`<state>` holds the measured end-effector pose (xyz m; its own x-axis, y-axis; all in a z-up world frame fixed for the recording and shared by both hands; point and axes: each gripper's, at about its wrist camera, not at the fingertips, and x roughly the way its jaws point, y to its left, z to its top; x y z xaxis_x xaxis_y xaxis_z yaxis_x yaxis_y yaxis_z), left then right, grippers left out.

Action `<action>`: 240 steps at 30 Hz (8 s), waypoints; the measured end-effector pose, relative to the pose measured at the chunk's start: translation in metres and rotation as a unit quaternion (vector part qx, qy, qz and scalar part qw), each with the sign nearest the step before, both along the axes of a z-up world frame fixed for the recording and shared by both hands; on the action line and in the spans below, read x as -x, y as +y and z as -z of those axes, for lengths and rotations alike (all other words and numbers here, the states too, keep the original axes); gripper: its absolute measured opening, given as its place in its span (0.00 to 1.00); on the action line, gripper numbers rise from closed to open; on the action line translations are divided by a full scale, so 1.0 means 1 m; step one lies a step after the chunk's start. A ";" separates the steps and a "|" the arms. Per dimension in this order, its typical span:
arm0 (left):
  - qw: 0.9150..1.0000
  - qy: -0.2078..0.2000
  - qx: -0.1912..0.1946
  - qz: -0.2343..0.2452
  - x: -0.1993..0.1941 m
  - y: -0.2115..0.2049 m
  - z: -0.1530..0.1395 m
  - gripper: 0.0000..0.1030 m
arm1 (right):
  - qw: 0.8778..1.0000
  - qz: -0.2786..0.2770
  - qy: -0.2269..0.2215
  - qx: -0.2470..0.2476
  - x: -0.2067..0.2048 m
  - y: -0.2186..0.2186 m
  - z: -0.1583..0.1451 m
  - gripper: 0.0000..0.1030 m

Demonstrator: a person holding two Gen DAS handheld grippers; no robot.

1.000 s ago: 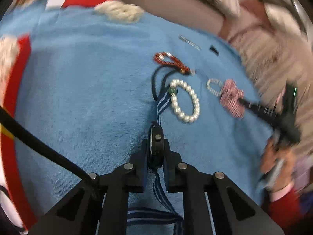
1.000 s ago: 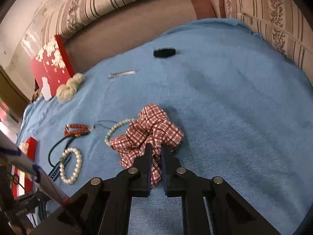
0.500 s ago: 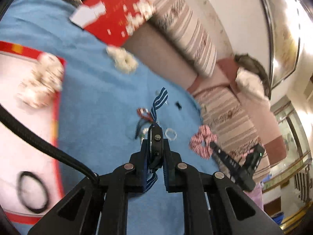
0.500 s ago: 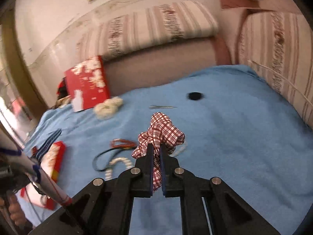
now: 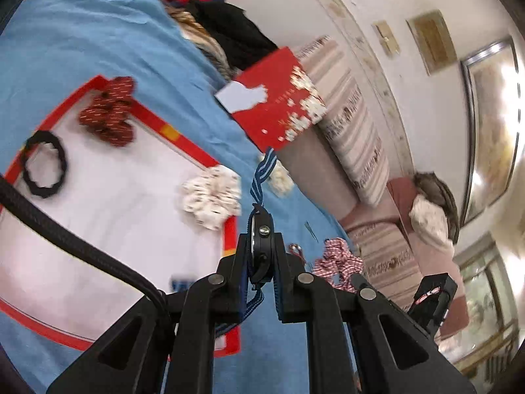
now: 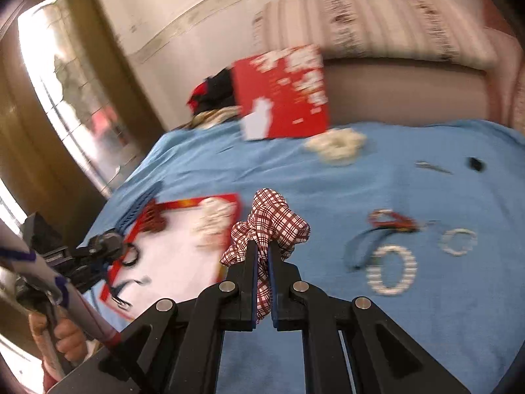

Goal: Organize jewelry
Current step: 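Carry both into the red box and open the right tool while the left tool holds the watch above, then open the left tool to drop the watch into the tray, withdraw both, then grasp the green-bead pearl bracelet with the left tool while the right tool grasps the white bead bracelet, then carry both bracelets over the tray and open both tools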

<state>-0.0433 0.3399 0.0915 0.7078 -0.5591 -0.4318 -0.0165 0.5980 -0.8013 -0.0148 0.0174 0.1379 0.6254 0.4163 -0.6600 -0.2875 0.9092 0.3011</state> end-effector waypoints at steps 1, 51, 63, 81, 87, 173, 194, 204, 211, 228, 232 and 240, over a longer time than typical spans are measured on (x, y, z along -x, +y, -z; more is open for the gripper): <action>1.000 0.006 0.003 -0.005 -0.001 0.006 0.004 0.12 | 1.000 -0.012 0.007 -0.005 -0.003 0.014 0.003 0.06; 0.990 0.109 0.023 -0.081 -0.021 0.059 0.063 0.53 | 0.984 -0.079 0.053 0.148 -0.017 0.146 0.091 0.27; 0.985 0.133 -0.029 -0.104 -0.023 0.063 0.061 0.72 | 0.985 -0.078 0.025 0.149 -0.002 0.134 0.076 0.44; 0.956 0.095 -0.240 -0.143 -0.015 0.055 0.018 0.73 | 0.988 -0.075 0.013 0.136 0.011 0.120 0.065 0.45; 0.967 0.058 -0.197 -0.149 -0.003 0.059 0.004 0.73 | 0.990 -0.048 0.010 0.129 0.017 0.084 0.057 0.45; 0.923 0.067 -0.343 0.162 -0.107 -0.343 0.069 0.09 | 0.969 0.223 0.078 0.068 -0.079 -0.233 0.115 0.06; 0.962 0.035 -0.270 0.025 -0.033 -0.144 -0.007 0.09 | 0.985 0.154 -0.018 0.078 0.004 -0.149 0.047 0.06; 0.964 0.073 -0.248 -0.054 -0.039 -0.043 0.001 0.09 | 0.992 0.084 -0.023 0.096 0.011 -0.079 0.042 0.06; 0.962 0.137 -0.219 -0.084 -0.047 0.002 0.040 0.09 | 0.993 0.033 -0.026 0.112 0.011 -0.026 0.038 0.06; 0.970 0.169 -0.122 -0.121 -0.040 0.046 0.061 0.18 | 0.991 -0.097 0.017 0.085 -0.046 0.136 0.025 0.06; 0.975 0.150 -0.103 -0.126 -0.029 0.051 0.051 0.22 | 0.989 -0.116 0.045 0.074 -0.073 0.186 0.037 0.06; 0.970 0.142 -0.120 -0.159 -0.023 0.065 0.044 0.31 | 0.985 -0.130 0.088 0.075 -0.116 0.253 0.075 0.06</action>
